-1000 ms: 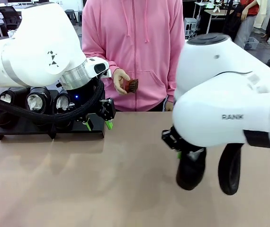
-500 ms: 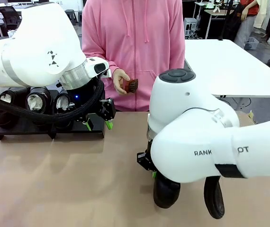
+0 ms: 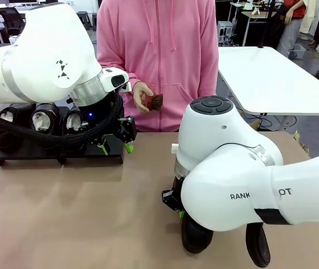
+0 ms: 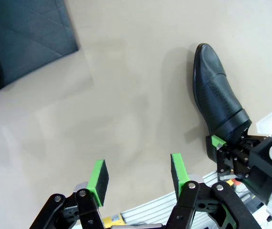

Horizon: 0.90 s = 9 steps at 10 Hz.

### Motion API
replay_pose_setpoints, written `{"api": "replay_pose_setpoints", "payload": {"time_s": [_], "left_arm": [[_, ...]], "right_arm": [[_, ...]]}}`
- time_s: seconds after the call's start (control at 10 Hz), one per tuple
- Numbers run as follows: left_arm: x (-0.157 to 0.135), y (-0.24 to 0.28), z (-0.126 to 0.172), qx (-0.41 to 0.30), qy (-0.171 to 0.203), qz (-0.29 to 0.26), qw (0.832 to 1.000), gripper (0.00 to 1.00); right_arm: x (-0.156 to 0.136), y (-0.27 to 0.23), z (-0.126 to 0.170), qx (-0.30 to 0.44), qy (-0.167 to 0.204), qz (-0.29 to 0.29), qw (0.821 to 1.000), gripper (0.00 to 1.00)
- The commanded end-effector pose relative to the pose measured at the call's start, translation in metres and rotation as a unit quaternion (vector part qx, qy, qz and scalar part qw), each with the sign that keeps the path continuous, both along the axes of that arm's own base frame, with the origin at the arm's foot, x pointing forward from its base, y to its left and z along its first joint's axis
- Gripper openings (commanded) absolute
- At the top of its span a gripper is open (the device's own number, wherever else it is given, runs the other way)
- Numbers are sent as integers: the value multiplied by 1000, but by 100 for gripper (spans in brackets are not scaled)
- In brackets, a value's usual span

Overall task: Organize the shoes by placing them on the stand.
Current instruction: Pick up one Shoe and place it in the middle of the table.

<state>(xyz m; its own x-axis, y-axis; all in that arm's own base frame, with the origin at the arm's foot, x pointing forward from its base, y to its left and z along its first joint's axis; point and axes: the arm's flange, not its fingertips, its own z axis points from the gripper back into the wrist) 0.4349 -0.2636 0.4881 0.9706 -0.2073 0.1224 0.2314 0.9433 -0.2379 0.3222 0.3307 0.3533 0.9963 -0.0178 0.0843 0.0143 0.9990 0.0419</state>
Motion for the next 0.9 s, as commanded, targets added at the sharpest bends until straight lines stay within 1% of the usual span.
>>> {"api": "replay_pose_setpoints", "payload": {"time_s": [0.0, 0.3, 0.4, 0.6, 0.7, 0.8], "left_arm": [[0, 3, 2, 3, -1, 0, 1000, 69], [0, 3, 2, 3, -1, 0, 1000, 69], [0, 3, 2, 3, -1, 0, 1000, 69], [0, 3, 2, 3, -1, 0, 1000, 69], [0, 3, 2, 3, -1, 0, 1000, 69], [0, 3, 2, 3, -1, 0, 1000, 69]], "right_arm": [[6, 1, -1, 17, -1, -21, 1000, 38], [6, -2, 5, 32, -2, -27, 999, 93], [8, -7, 13, 47, 13, -27, 998, 100], [9, -18, 35, 86, 34, -22, 995, 100], [10, -25, 47, 112, 61, -14, 992, 100], [14, -40, 58, 127, 86, -27, 988, 100]]}}
